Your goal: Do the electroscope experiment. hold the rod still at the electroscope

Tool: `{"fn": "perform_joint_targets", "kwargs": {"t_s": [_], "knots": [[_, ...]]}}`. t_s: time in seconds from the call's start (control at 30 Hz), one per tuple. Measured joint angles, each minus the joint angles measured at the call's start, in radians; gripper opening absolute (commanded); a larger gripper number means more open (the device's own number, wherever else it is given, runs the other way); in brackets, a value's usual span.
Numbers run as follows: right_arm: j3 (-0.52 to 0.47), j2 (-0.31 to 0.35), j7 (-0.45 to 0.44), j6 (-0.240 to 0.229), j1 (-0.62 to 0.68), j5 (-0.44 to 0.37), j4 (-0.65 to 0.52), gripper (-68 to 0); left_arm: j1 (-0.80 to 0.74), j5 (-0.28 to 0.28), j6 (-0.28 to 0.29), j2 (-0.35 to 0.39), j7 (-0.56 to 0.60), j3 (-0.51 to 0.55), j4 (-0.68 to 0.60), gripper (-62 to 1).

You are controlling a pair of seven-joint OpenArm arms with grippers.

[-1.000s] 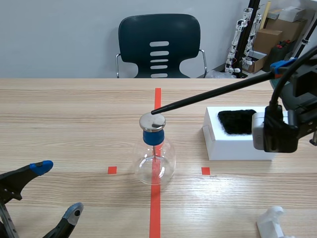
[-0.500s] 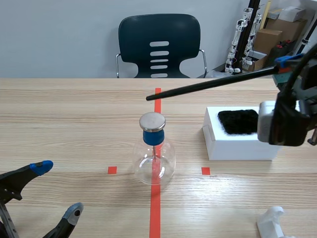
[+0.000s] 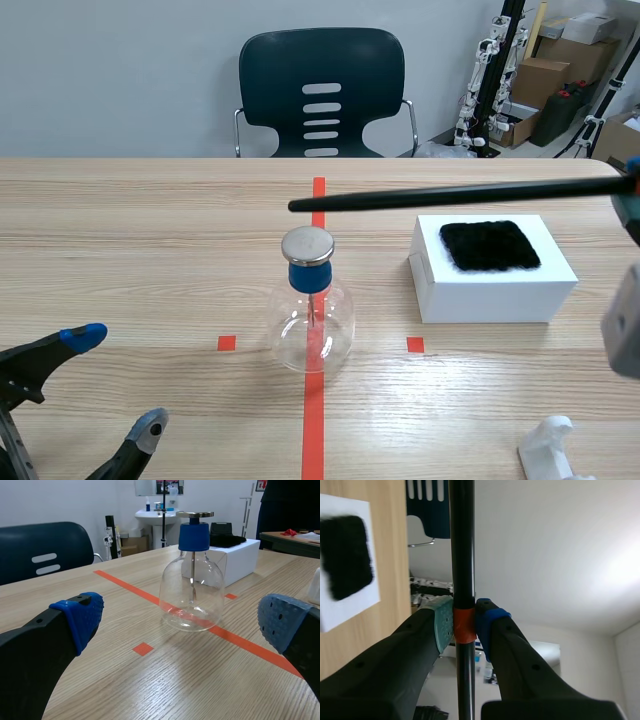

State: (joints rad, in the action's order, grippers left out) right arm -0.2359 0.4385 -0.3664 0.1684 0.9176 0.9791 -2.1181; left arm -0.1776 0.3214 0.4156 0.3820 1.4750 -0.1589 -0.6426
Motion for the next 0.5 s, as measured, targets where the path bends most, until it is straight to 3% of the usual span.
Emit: {"fn": "perform_joint_targets", "kwargs": {"t_s": [0.13,0.37,0.5], "knots": [[-0.053,-0.089,-0.089,0.073,0.113,-0.008,-0.003,-66.4,0.000,0.000,0.000,0.000,0.000,0.000,0.000,1.4],[-0.116,-0.201,-0.208,0.087,0.220,-0.030,-0.003,-66.4,0.000,0.000,0.000,0.000,0.000,0.000,0.000,1.4],[-0.120,-0.203,-0.204,0.094,0.229,-0.035,-0.003,-66.4,0.000,0.000,0.000,0.000,0.000,0.000,0.000,1.4]]}}
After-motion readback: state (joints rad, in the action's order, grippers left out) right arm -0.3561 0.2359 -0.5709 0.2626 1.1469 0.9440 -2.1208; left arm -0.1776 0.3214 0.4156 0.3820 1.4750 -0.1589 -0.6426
